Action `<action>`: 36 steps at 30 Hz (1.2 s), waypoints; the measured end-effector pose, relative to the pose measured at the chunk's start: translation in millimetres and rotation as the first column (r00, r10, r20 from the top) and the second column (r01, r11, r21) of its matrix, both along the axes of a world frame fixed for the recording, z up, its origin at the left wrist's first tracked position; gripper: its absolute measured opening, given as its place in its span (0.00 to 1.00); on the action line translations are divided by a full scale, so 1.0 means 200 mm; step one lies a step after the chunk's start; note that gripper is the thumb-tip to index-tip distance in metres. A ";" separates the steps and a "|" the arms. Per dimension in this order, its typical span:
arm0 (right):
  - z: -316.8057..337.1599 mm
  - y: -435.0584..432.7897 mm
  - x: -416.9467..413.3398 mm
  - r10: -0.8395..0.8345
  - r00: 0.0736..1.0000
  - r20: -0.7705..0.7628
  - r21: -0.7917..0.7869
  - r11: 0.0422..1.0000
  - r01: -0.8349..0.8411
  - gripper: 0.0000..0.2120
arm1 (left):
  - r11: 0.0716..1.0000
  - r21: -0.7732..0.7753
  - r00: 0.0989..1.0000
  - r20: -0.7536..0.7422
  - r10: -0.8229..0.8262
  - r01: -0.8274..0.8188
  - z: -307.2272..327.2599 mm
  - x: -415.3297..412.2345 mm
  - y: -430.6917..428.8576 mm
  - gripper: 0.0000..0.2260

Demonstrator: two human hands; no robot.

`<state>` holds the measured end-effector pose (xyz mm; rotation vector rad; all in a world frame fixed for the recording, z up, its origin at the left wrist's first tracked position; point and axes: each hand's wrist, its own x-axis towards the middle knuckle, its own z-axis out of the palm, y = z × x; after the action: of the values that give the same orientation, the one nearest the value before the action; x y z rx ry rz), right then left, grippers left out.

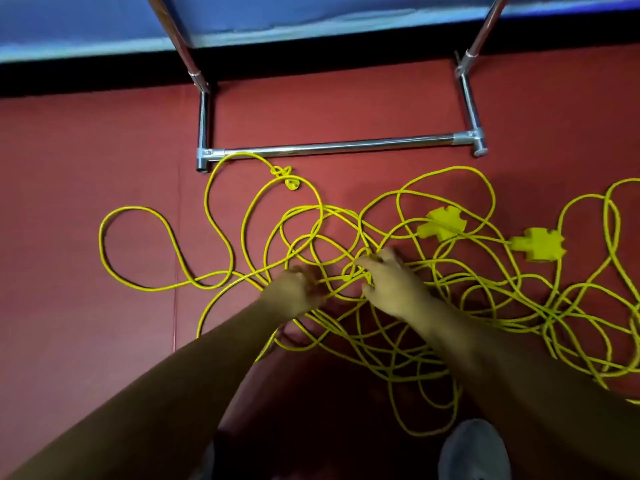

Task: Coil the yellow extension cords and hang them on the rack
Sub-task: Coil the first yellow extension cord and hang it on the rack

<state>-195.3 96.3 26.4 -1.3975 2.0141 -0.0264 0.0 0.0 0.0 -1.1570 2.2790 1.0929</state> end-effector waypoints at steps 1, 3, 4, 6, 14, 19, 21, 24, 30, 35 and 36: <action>-0.03 0.00 0.02 0.042 0.999 -0.014 0.025 0.999 -0.042 0.24 | 1.000 0.012 0.999 0.023 -0.026 0.026 -0.05 0.02 0.01 0.22; -0.11 0.00 0.05 0.099 0.994 -0.045 0.073 0.993 -0.096 0.22 | 0.996 -0.008 0.995 0.040 -0.088 0.088 -0.11 0.05 0.04 0.25; -0.14 0.02 0.08 0.113 0.992 -0.056 0.104 0.989 -0.107 0.21 | 0.993 -0.021 0.992 0.053 -0.111 0.112 -0.13 0.07 0.06 0.25; -0.20 0.03 0.11 0.097 0.991 -0.090 0.119 0.989 -0.086 0.19 | 0.991 -0.084 0.994 0.037 -0.100 0.102 -0.16 0.08 0.07 0.24; -0.15 0.00 0.12 -0.090 0.994 -0.066 0.024 0.996 0.092 0.17 | 0.998 -0.033 0.959 -0.281 0.043 -0.054 -0.02 0.09 0.00 0.05; 0.07 -0.06 0.09 -0.168 0.984 0.051 -0.020 0.985 0.169 0.11 | 0.944 0.222 0.853 -0.415 0.317 -0.243 0.37 0.06 -0.11 0.07; 0.23 -0.07 0.08 -0.132 0.990 0.058 -0.033 0.990 0.134 0.07 | 0.878 0.340 0.749 -0.467 0.469 -0.337 0.56 0.04 -0.15 0.09; 0.49 -0.08 0.10 -0.124 0.986 0.115 -0.044 0.991 0.130 0.16 | 0.801 0.436 0.610 -0.521 0.597 -0.411 0.87 0.05 -0.17 0.10; 1.03 -0.02 0.13 -0.132 0.959 0.250 -0.049 0.988 0.148 0.12 | 0.677 0.608 0.297 -0.612 0.733 -0.415 1.54 0.02 -0.12 0.10; 1.54 0.11 0.23 -0.297 0.736 0.608 -0.101 0.891 0.443 0.08 | 0.699 0.669 0.287 -0.638 0.714 -0.252 1.97 0.14 0.09 0.06; 1.63 0.14 0.26 -0.331 0.574 0.749 -0.027 0.851 0.525 0.12 | 0.709 0.666 0.296 -0.646 0.703 -0.232 2.03 0.17 0.15 0.06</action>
<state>-143.7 124.1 352.9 -0.7659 1.6128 -0.9476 33.9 29.5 405.4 -1.2577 1.9582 2.9282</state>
